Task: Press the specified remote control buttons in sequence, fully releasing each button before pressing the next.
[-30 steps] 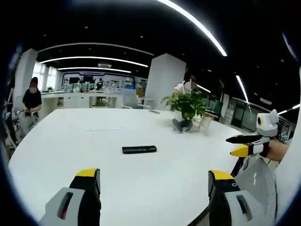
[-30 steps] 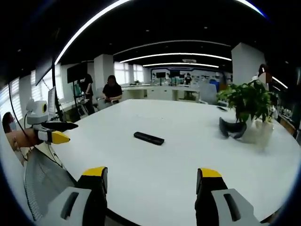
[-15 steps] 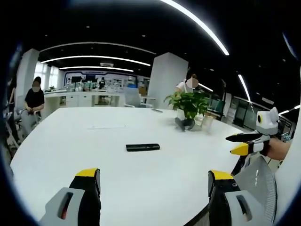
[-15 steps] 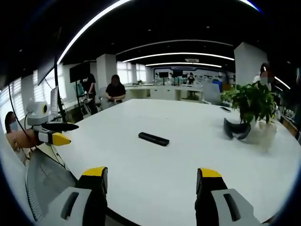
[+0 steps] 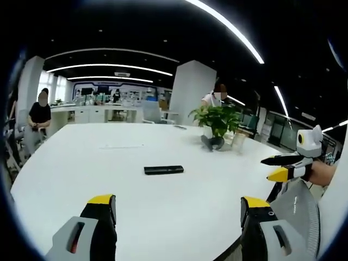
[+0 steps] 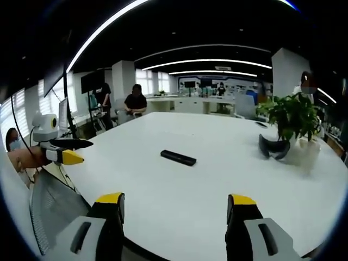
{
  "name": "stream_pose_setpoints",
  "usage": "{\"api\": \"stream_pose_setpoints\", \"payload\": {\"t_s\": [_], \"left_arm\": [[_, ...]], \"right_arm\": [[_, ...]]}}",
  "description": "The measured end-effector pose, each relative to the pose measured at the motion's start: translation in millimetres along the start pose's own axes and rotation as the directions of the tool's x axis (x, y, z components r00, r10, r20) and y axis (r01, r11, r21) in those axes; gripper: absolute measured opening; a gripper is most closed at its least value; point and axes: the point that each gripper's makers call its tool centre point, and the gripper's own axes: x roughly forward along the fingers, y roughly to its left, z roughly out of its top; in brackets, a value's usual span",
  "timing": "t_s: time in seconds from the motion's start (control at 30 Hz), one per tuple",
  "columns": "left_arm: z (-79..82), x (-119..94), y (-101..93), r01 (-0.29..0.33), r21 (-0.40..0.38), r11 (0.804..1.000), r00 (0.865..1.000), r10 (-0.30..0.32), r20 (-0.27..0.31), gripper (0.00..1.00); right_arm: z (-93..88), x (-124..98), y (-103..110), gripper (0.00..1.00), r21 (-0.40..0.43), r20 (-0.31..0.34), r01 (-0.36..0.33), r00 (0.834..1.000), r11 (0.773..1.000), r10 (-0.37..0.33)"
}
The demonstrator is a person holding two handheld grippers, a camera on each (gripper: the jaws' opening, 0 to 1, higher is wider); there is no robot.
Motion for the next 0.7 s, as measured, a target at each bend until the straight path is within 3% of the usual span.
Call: {"api": "stream_pose_setpoints", "payload": {"t_s": [0.33,0.53,0.7], "left_arm": [[-0.9,16,-3.9,0.037,0.009,0.999,0.999,-0.037,-0.025,0.98],[-12.5,36,-3.8,0.085,0.055,0.995,0.988,-0.077,-0.133,0.96],[-19.7,55,0.7,0.099,0.070,0.993,0.979,-0.085,-0.188,0.95]], "right_arm": [[-3.5,-6,-7,0.75,0.019,-0.007,0.032,0.999,0.999,-0.031],[-7.4,-7,-8,0.74,0.034,-0.013,0.046,0.999,0.998,-0.046],[-12.7,-8,-8,0.73,0.047,-0.029,0.057,0.998,0.997,-0.055]]}}
